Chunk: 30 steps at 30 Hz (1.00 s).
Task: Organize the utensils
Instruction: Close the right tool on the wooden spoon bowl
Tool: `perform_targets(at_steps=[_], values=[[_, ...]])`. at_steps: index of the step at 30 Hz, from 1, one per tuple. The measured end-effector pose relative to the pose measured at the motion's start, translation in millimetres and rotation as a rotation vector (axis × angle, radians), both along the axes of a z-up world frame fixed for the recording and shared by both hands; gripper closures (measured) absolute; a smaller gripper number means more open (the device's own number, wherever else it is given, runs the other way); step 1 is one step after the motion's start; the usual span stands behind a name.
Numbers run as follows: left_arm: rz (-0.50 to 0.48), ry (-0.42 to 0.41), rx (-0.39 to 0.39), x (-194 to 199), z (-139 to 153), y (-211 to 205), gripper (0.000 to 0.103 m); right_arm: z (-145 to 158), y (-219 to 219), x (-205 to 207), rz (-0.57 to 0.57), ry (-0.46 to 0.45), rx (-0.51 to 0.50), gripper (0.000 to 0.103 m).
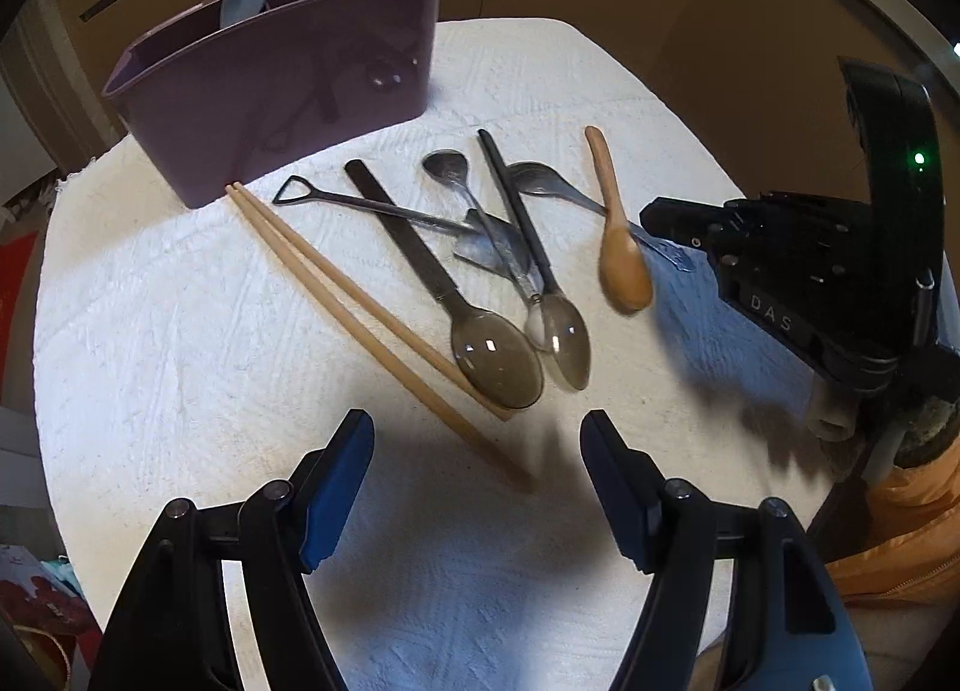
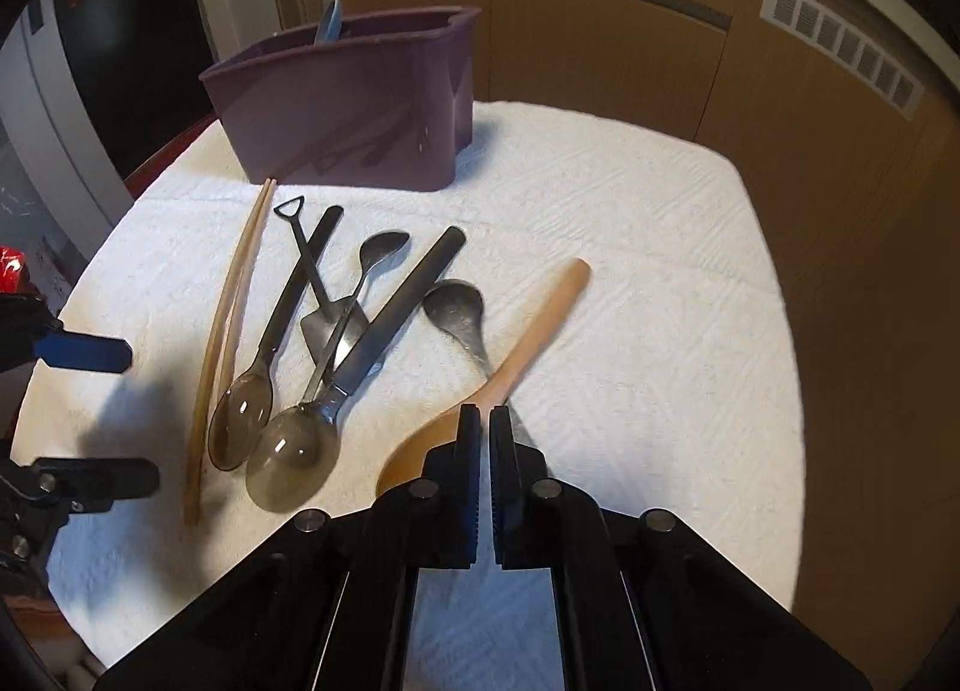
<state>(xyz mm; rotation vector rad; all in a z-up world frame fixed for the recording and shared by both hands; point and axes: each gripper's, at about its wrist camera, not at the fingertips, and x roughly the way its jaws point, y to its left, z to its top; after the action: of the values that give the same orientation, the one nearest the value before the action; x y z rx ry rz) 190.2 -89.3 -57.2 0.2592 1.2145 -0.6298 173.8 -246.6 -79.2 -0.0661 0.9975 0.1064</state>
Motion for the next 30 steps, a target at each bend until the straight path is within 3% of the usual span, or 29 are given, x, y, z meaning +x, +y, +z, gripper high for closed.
perform_targets(at_steps=[3,6,8,10,15,17,22,24,26,30], values=[[-0.013,-0.005,-0.003,-1.4,2.0,-8.1,0.035,4.5,-11.0,-4.1,-0.022,0.007,0.021,0.099],[-0.003,-0.017,0.001,-0.3,1.5,-7.7,0.035,1.2,-19.1,-8.6,-0.039,0.072,0.140,0.091],[0.014,-0.029,0.009,-0.3,1.8,-2.3,0.035,-6.7,-21.5,-10.8,-0.079,0.128,0.220,0.064],[0.030,-0.036,0.008,2.8,-0.3,5.5,0.035,-16.5,-24.4,-12.2,-0.154,0.153,0.304,0.055],[0.090,-0.049,-0.006,12.3,-4.7,32.4,0.034,-21.0,-12.7,-4.4,-0.294,0.084,0.309,0.054],[0.114,-0.036,-0.026,17.3,-8.2,42.8,0.034,-22.1,-0.1,4.7,-0.322,0.057,0.238,0.053],[0.154,-0.016,-0.070,20.4,-11.3,63.0,0.034,-25.6,37.4,11.5,-0.246,0.012,-0.029,0.055],[0.163,-0.009,-0.072,20.8,-13.6,67.9,0.034,-24.6,38.6,10.0,-0.205,0.016,-0.040,0.060],[0.162,-0.005,-0.072,19.1,-13.9,69.9,0.034,-22.4,33.5,6.1,-0.175,0.031,-0.043,0.072],[0.146,-0.009,-0.067,15.3,-13.5,62.7,0.034,-19.8,16.7,-8.9,-0.156,0.048,-0.021,0.072]])
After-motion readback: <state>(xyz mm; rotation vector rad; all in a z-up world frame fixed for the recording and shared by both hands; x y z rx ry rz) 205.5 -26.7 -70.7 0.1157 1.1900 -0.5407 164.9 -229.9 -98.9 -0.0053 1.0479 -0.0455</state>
